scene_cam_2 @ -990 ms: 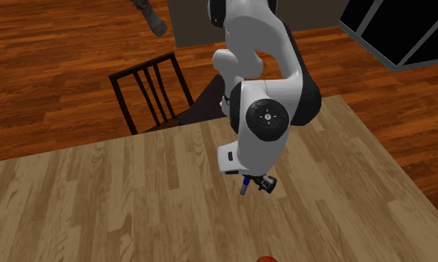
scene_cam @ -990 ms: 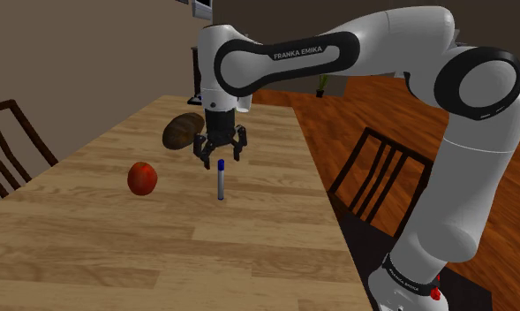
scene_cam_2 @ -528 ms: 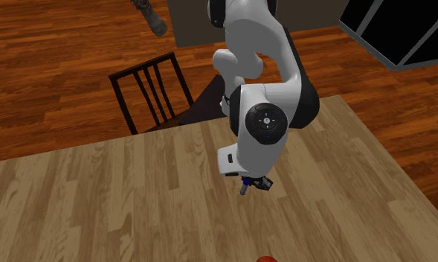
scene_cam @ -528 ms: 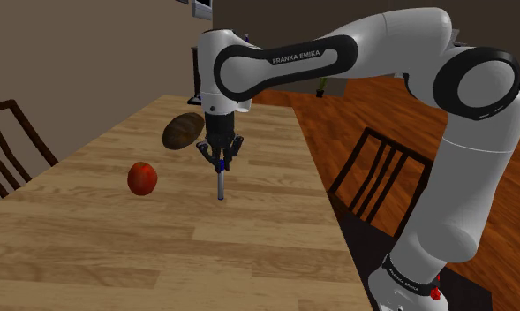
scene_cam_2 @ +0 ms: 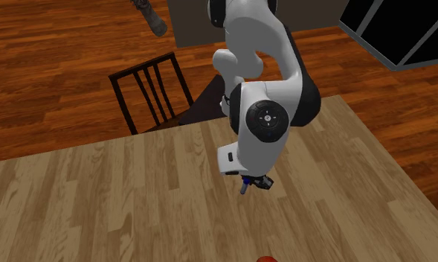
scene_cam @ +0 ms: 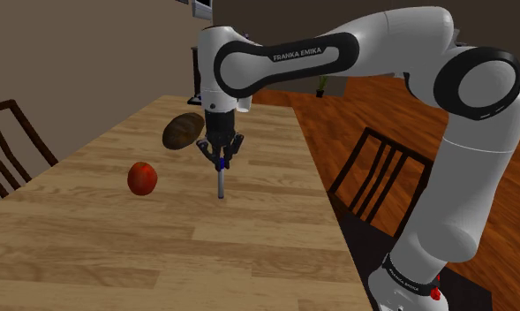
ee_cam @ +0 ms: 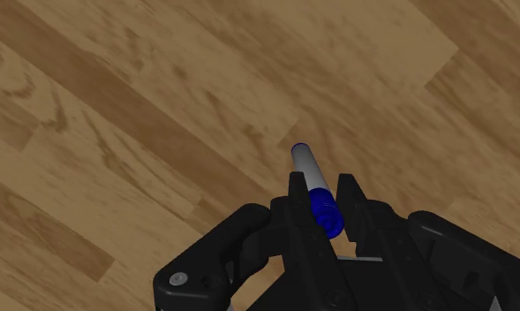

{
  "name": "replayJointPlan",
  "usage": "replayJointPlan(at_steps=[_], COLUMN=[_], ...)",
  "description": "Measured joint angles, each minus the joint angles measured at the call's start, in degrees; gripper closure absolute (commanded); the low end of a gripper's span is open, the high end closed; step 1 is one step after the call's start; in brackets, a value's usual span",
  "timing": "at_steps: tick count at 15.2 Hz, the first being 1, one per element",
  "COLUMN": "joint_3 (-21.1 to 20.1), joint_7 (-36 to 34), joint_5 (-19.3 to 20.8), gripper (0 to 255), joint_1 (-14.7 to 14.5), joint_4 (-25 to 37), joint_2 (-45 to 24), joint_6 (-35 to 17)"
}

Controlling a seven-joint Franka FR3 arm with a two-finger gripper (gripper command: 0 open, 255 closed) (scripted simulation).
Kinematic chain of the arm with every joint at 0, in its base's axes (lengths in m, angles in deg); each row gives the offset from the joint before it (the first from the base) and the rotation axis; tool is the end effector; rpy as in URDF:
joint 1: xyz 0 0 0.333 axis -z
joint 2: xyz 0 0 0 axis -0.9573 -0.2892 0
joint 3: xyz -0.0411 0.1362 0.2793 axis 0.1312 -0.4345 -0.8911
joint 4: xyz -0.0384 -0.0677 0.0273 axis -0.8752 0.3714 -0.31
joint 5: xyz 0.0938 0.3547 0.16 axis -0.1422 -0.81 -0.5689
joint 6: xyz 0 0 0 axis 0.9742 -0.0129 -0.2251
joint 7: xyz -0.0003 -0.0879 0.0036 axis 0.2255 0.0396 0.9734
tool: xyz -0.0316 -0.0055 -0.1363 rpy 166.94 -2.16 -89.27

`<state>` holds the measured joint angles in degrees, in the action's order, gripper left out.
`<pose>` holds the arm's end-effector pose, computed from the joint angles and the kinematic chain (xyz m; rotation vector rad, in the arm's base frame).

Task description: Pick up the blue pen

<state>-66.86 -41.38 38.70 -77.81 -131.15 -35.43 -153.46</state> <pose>0.5330 0.2756 0.4567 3.1174 -0.3265 -0.1420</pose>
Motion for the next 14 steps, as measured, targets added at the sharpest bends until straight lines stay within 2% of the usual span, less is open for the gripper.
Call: replayJointPlan(at_steps=[14], joint_3=[-0.18], joint_7=[-0.38], joint_5=[0.18], gripper=[255], joint_1=[-0.33], joint_4=[10.67], joint_2=[-0.51], joint_6=[10.18])
